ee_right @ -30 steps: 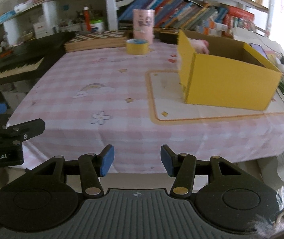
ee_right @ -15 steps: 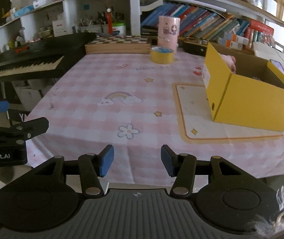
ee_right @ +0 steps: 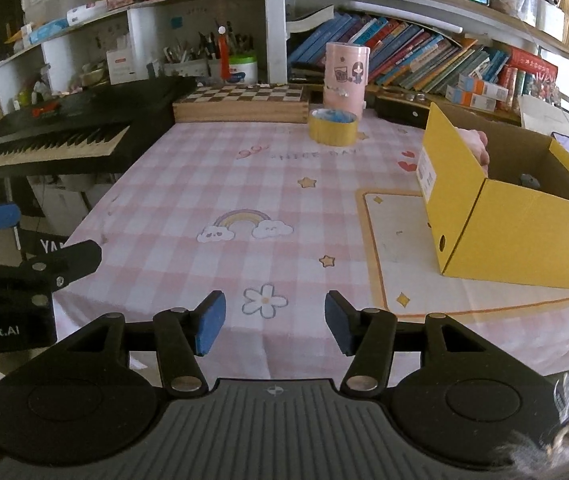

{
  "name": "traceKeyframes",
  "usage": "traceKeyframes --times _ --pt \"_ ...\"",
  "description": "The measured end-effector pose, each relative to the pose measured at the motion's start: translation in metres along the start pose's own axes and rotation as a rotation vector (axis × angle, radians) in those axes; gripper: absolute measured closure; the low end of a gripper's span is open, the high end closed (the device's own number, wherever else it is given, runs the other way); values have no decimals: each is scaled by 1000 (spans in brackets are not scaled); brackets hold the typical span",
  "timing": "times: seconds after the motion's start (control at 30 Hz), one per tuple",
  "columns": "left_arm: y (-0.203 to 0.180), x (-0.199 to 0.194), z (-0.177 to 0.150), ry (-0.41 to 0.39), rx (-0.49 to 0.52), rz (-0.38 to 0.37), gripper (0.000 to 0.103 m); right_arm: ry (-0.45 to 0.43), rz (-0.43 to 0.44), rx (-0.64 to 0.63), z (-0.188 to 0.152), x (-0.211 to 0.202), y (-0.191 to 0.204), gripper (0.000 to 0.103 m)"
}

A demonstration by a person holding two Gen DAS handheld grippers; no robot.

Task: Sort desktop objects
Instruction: 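Withdraw both tools from the yellow box back over the table, then move both tools toward the yellow tape roll beside the pink cylinder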

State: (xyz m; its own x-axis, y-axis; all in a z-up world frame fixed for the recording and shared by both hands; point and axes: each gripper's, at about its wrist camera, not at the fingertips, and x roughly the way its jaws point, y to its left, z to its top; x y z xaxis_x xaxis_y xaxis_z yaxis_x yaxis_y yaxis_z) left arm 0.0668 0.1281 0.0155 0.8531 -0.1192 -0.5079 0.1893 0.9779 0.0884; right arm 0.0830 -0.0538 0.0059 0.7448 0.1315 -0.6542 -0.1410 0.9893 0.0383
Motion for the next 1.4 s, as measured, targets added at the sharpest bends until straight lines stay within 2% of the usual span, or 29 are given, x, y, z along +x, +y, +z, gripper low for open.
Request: traceKeyframes --times 0.47,0.87,1.4 --pt "-8 48 27 19 -10 -15 3 15 -8 36 29 35 -29 47" --pt "-21 98 63 30 -27 12 3 13 8 40 75 76 -65 46" --pt "-30 166 116 14 -47 86 3 -27 42 31 150 141 -110 42"
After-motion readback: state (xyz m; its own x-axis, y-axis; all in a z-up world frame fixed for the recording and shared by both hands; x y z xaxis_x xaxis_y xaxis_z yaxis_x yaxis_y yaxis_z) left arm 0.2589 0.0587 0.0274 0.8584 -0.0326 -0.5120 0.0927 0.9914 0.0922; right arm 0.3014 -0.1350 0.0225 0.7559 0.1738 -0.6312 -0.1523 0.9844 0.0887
